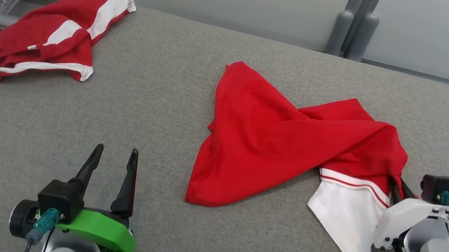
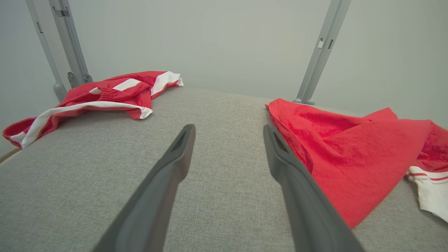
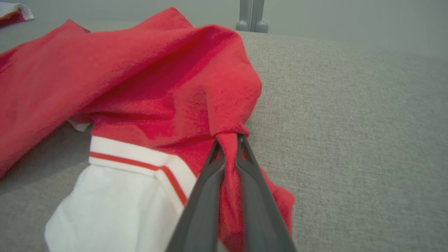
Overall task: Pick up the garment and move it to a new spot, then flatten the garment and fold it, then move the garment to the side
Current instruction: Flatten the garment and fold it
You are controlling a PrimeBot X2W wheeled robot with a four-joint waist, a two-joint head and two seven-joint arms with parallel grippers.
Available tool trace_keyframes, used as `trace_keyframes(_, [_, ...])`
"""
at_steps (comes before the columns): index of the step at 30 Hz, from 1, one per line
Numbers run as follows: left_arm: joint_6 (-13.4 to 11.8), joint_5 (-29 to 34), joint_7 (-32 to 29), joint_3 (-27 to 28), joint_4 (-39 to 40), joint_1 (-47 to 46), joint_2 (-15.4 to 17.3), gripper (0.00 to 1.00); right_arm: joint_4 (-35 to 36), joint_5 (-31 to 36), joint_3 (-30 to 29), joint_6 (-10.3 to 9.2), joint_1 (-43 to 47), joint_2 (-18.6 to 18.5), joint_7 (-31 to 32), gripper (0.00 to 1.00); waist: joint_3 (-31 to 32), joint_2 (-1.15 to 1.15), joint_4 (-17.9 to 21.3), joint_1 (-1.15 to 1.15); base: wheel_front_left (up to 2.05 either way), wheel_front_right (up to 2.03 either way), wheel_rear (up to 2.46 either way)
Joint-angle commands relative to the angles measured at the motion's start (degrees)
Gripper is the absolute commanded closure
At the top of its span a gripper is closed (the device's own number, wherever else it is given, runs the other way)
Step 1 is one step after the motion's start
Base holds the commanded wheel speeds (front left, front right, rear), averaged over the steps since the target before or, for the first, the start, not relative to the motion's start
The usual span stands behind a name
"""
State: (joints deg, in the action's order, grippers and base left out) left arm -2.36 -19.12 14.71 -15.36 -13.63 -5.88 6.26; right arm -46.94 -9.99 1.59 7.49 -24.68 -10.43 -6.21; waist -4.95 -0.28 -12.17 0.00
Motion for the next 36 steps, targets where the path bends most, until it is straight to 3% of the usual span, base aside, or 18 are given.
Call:
trace_keyframes(1, [-0.2, -0.6, 0.3, -0.2, -0.2, 0.9, -0.1, 0.0, 1.0, -0.2, 0.5, -0.01, -1.6, -1.2, -0.4, 1.0, 0.2, 0.28, 0.3, 0.0, 0.0, 0.0, 0.0])
trace_keyframes(12, [0.7, -0.4, 0.3, -1.9, -1.1, -0.7, -0.6, 0.0, -1.8, 3.2, 6.6, -0.01, -8.7, -8.5, 3.8, 1.0, -1.0, 0.28, -1.2, 0.0, 0.0, 0.0, 0.0])
trace_keyframes(17, [1.1, -0.2, 0.4, -2.8, -1.9, -1.5, -0.8, 0.0, -7.2, 3.8, 7.2, -0.01, -11.4, -11.3, 2.2, 0.56, -1.5, 0.28, -2.3, 0.0, 0.0, 0.0, 0.0])
trace_keyframes(18, [1.2, -0.2, 0.4, -3.0, -2.0, -1.6, -0.9, 0.0, -8.2, 4.0, 7.0, -0.01, -11.9, -11.6, 1.4, 0.22, -1.5, 0.28, -2.4, 0.0, 0.0, 0.0, 0.0])
trace_keyframes(19, [1.3, -0.1, 0.4, -3.3, -2.2, -1.7, -0.9, 0.0, -9.1, 4.2, 6.8, -0.01, -12.3, -11.8, 0.7, 0.0, -1.5, 0.28, -2.5, 0.0, 0.0, 0.0, 0.0])
trace_keyframes(27, [1.3, -0.7, 0.4, -4.0, -2.7, 0.0, -0.8, 0.0, -12.5, 1.8, 8.1, -0.01, -12.8, -10.8, -5.5, 0.0, 0.8, 0.28, 0.9, 0.0, 0.0, 0.0, 0.0])
trace_keyframes(36, [0.3, -1.6, 0.3, -3.1, -0.8, 2.4, 0.0, 0.0, -3.4, -4.2, 9.4, -0.01, -8.0, -7.9, -8.5, 0.0, 4.6, 0.28, 7.3, 0.0, 0.0, 0.0, 0.0])
